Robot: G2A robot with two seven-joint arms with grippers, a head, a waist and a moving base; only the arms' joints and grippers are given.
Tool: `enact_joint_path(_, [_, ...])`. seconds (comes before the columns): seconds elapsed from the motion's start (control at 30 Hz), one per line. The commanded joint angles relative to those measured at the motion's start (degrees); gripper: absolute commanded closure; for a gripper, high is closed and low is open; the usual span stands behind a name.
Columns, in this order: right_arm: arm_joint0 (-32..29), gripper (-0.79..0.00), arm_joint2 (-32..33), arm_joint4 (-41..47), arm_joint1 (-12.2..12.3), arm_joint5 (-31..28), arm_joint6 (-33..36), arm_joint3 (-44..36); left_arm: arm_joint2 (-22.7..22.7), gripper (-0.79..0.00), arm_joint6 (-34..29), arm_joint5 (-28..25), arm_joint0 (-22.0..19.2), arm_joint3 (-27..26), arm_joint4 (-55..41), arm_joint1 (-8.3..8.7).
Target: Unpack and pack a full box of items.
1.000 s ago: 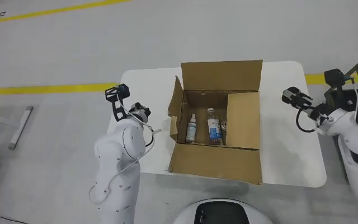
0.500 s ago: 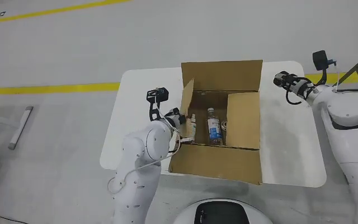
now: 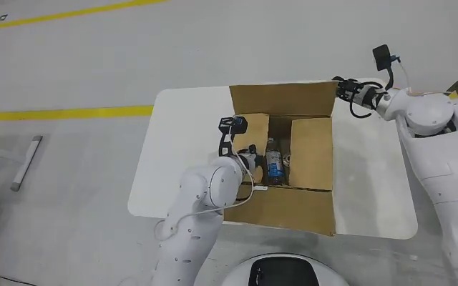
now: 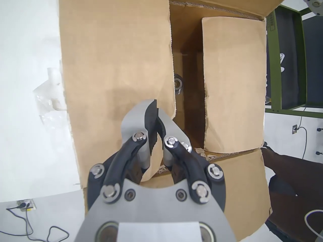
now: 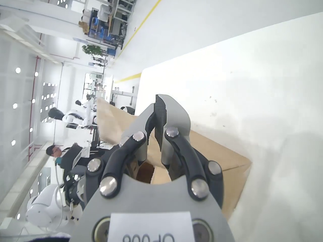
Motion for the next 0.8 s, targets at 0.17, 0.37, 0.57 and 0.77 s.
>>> enact_joint_path(0.17, [-0.7,0.000,0.5,5.6,0.4,-3.7,6.2,-1.1,-1.1,-0.126,-0.7,0.5,0.2,0.4,0.2,0.17])
enact_joint_path(0.37, [-3.2,0.000,0.7,7.2,1.0,-5.2,9.6,-5.1,-4.8,-0.785,-2.3,1.0,2.0,-4.0,-0.6,0.72])
enact_joint_path(0.57, [-7.3,0.000,0.3,8.4,1.4,-6.5,11.6,-11.1,-10.8,-0.785,-5.5,-3.0,4.7,-9.4,0.4,1.99])
enact_joint_path(0.77, [-11.4,0.000,-1.4,7.1,1.8,-7.1,12.9,-16.2,-16.1,-0.785,-7.1,-6.6,7.3,-13.0,1.2,3.05])
